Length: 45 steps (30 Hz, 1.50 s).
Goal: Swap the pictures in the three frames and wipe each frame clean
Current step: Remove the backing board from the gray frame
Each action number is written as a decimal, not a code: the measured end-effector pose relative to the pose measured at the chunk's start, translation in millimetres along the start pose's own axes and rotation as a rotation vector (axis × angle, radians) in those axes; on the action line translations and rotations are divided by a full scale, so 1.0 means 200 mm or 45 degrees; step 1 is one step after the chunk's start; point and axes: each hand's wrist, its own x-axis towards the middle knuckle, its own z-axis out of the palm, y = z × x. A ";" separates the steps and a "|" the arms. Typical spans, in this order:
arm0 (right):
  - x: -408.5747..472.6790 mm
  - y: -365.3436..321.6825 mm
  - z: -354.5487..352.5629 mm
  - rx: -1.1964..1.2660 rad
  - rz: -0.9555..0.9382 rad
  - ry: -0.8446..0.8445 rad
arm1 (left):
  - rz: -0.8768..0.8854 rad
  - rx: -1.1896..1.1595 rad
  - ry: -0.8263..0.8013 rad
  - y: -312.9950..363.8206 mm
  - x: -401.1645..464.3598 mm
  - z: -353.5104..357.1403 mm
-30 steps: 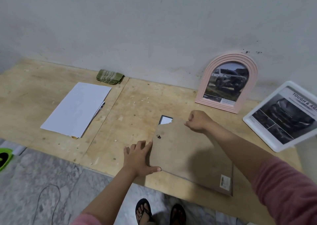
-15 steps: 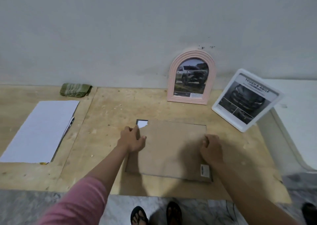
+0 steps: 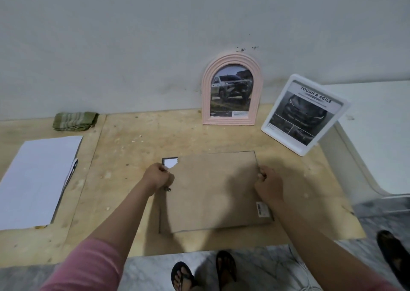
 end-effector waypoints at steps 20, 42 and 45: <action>0.00 -0.01 0.04 -0.138 0.040 -0.116 | -0.032 0.586 0.057 0.13 -0.10 -0.05; -0.07 -0.12 -0.01 -0.149 0.156 -0.201 | -0.333 -0.554 0.046 -0.01 -0.17 -0.13; -0.10 -0.13 0.01 -0.178 0.144 -0.166 | -0.365 -0.601 -0.031 -0.06 -0.22 -0.12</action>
